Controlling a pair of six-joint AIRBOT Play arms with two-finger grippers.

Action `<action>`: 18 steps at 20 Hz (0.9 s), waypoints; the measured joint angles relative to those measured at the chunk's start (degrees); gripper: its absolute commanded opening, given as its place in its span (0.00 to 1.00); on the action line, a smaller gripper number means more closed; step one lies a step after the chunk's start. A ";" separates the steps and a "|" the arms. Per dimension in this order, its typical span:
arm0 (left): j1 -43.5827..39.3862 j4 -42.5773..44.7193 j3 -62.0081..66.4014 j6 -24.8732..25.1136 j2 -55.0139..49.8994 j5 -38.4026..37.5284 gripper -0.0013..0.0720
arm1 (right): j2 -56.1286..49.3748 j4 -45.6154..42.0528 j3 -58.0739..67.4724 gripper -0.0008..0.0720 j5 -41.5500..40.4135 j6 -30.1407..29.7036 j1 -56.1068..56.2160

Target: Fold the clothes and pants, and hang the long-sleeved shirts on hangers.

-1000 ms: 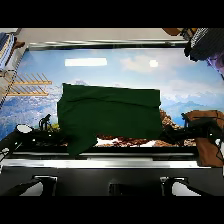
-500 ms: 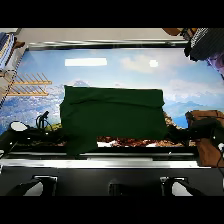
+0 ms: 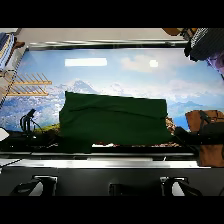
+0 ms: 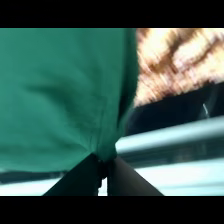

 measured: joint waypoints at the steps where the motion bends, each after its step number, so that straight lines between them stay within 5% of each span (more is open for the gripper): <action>1: -0.09 -0.37 0.94 0.00 -0.94 1.01 0.04 | -0.61 1.42 0.76 0.06 1.36 -1.27 0.00; 8: -4.81 -1.68 17.11 1.97 -18.86 8.44 0.04 | -15.23 7.41 13.94 0.06 10.93 -8.94 3.28; 18: -8.63 -1.55 51.63 1.88 -50.29 7.50 0.04 | -33.18 5.84 29.64 0.06 17.64 -7.32 7.54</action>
